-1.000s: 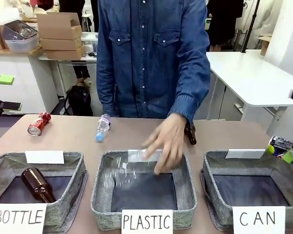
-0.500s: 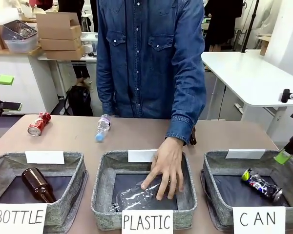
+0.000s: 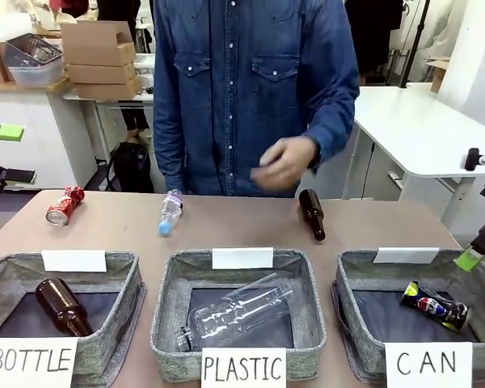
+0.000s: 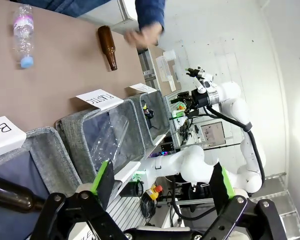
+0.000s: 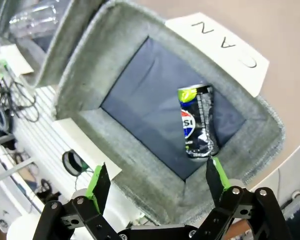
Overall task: Sort the can waste into the basket.
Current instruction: Pick up the can waste from the table and place it in the right Fabric basket.
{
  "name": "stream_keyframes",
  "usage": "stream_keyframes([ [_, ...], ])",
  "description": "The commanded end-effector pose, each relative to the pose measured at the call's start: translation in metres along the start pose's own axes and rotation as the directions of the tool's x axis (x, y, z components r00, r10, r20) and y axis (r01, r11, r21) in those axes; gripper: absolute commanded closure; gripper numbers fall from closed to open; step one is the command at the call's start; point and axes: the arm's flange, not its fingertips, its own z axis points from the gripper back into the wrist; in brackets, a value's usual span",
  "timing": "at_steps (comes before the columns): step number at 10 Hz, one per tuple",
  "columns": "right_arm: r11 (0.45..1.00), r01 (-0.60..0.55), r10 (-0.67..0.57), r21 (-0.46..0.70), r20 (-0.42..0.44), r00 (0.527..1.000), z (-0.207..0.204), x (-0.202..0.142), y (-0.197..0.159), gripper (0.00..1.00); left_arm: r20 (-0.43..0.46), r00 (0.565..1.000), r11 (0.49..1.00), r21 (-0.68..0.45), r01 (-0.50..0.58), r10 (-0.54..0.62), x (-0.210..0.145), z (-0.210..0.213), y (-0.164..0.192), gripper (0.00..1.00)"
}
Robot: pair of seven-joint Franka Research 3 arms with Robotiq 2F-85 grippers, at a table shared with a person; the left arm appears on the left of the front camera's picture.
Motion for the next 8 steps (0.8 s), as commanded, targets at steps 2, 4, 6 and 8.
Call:
stream_keyframes([
  [2, 0.850, 0.173, -0.341, 0.497, 0.270, 0.901, 0.011, 0.011, 0.016, 0.00, -0.006, 1.000, 1.000, 0.000, 0.001, -0.001, -0.003, 0.000, -0.001, 0.00],
  [4, 0.345, 0.294, -0.842, 0.891, 0.155, 0.517, 0.032, 0.030, 0.030, 0.00, -0.006, 1.000, 1.000, 0.000, 0.001, -0.001, -0.003, 0.000, -0.001, 0.00],
  [6, 0.265, 0.301, -0.952, 0.916, 0.200, 0.232, 0.019, 0.055, 0.027, 0.00, -0.006, 1.000, 1.000, 0.000, 0.001, -0.001, -0.003, 0.000, -0.001, 0.00],
  [8, 0.779, 0.279, -0.415, 0.561, 0.129, 0.901, 0.030, 0.028, 0.031, 0.00, -0.006, 1.000, 1.000, 0.000, 0.001, -0.001, -0.003, 0.000, -0.001, 0.00],
])
